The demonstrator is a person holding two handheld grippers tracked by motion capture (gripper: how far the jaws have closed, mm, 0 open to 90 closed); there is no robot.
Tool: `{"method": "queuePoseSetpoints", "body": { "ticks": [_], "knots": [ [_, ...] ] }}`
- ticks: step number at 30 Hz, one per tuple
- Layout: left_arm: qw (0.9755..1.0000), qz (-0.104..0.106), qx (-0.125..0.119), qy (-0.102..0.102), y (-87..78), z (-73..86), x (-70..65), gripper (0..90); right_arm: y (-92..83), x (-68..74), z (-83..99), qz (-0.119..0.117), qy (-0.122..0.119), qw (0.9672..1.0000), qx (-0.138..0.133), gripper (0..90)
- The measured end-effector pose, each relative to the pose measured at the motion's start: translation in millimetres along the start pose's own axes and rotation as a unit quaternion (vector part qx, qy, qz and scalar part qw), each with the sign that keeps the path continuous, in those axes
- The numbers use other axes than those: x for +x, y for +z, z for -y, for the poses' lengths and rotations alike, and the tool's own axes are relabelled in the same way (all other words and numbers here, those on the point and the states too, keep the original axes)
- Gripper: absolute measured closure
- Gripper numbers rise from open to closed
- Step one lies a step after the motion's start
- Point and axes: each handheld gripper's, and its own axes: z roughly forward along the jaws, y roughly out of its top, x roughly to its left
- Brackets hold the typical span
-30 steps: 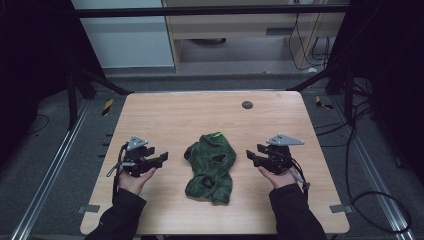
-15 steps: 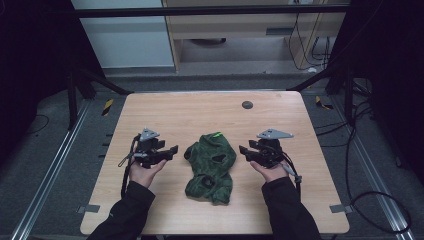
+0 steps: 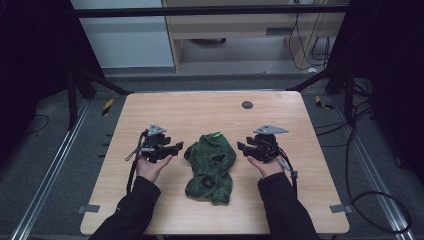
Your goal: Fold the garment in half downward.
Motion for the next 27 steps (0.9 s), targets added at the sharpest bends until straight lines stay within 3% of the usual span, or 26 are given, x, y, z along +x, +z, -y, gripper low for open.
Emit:
{"method": "queuePoseSetpoints", "body": {
  "ticks": [13, 22, 27],
  "knots": [
    [0.9999, 0.011, 0.009, -0.005, 20.2, -1.7, -1.0, 43.8, 23.1, 0.4, -5.7, 0.003, -0.001, 0.9999, 0.014, 55.5],
    [0.9998, 0.004, 0.017, 0.003, 31.6, -7.2, -3.9, 45.3, 35.6, -0.6, -5.0, 0.004, 0.004, 0.9998, 0.019, 57.0],
    [0.9995, 0.000, 0.025, 0.018, 44.0, -12.7, -8.5, 46.4, 42.1, -3.6, -3.2, 0.005, 0.008, 0.9997, 0.022, 57.2]
  ]
}}
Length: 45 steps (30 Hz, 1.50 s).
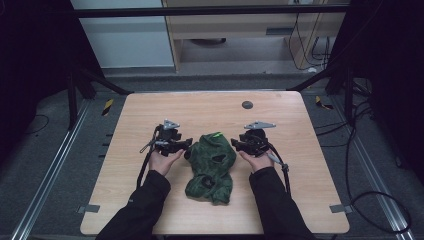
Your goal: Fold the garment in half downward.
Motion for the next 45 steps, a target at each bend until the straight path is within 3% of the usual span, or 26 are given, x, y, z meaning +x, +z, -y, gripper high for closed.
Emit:
{"method": "queuePoseSetpoints", "body": {
  "ticks": [11, 26, 35, 45],
  "knots": [
    [0.9998, 0.008, 0.016, 0.006, 19.3, -0.1, 1.7, 48.9, 8.9, -2.7, 3.2, -0.001, 0.004, 0.9999, 0.013, 57.7],
    [0.9978, 0.029, 0.058, 0.017, 41.2, 8.3, 4.5, 52.8, 28.8, 3.8, 11.2, -0.012, -0.001, 0.9988, 0.047, 59.3],
    [0.9961, 0.037, 0.077, 0.020, 49.5, 13.4, 1.7, 60.7, 36.5, 3.2, 16.5, -0.020, 0.000, 0.9973, 0.070, 63.1],
    [0.9952, 0.056, 0.079, 0.013, 51.8, 15.9, 1.6, 71.6, 43.0, 3.7, 20.6, -0.026, 0.007, 0.9954, 0.092, 68.6]
  ]
}}
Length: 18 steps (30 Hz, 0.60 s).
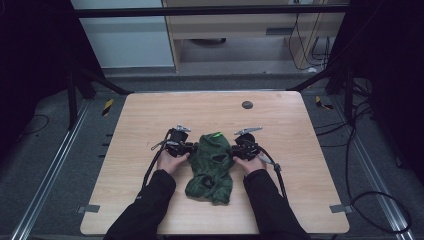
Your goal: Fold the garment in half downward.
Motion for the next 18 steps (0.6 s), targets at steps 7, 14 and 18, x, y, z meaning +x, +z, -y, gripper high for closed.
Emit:
{"method": "queuePoseSetpoints", "body": {
  "ticks": [7, 14, 18],
  "knots": [
    [1.0000, -0.003, 0.002, 0.003, 0.6, 0.4, -3.8, 80.6, 1.8, 0.4, 0.6, 0.002, -0.001, 1.0000, 0.007, 75.8],
    [0.9999, -0.012, 0.006, 0.007, 1.1, -0.9, -8.4, 86.3, 5.0, 1.4, 1.4, 0.003, -0.003, 0.9999, 0.013, 83.5],
    [0.9999, -0.014, 0.004, 0.008, -0.8, -1.0, -9.4, 87.3, 4.1, 2.3, 1.1, 0.004, -0.004, 0.9999, 0.014, 85.0]
  ]
}}
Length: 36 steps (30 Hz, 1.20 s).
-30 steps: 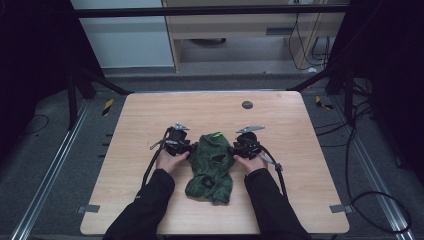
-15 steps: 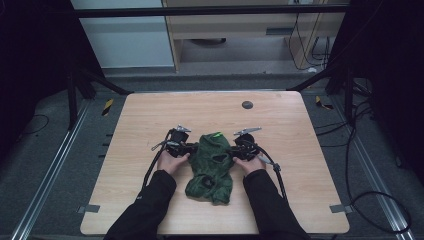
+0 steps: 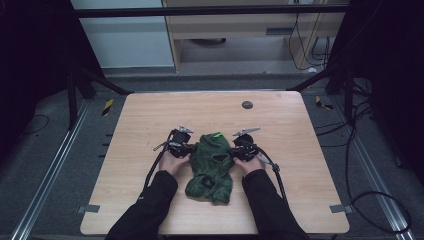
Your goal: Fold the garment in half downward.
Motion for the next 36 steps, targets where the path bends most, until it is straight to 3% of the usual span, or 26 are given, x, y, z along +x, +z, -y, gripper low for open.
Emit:
{"method": "queuePoseSetpoints", "body": {
  "ticks": [7, 15, 28, 36],
  "knots": [
    [0.9998, 0.004, -0.018, 0.009, -14.6, -4.2, -2.9, 88.0, -8.0, -0.6, -2.2, -0.004, -0.005, 0.9999, -0.013, 85.5],
    [0.9992, 0.004, -0.036, 0.015, -32.5, -8.3, -7.0, 88.1, -24.0, 2.7, -8.1, -0.008, -0.015, 0.9988, -0.047, 85.7],
    [0.9978, 0.011, -0.060, 0.028, -61.1, -8.3, -15.1, 88.1, -38.2, 5.7, -12.6, -0.018, -0.019, 0.9972, -0.071, 85.6],
    [0.9964, 0.014, -0.072, 0.043, -79.1, -6.0, -23.2, 88.1, -46.5, 11.3, -15.7, -0.024, -0.040, 0.9953, -0.084, 85.6]
  ]
}}
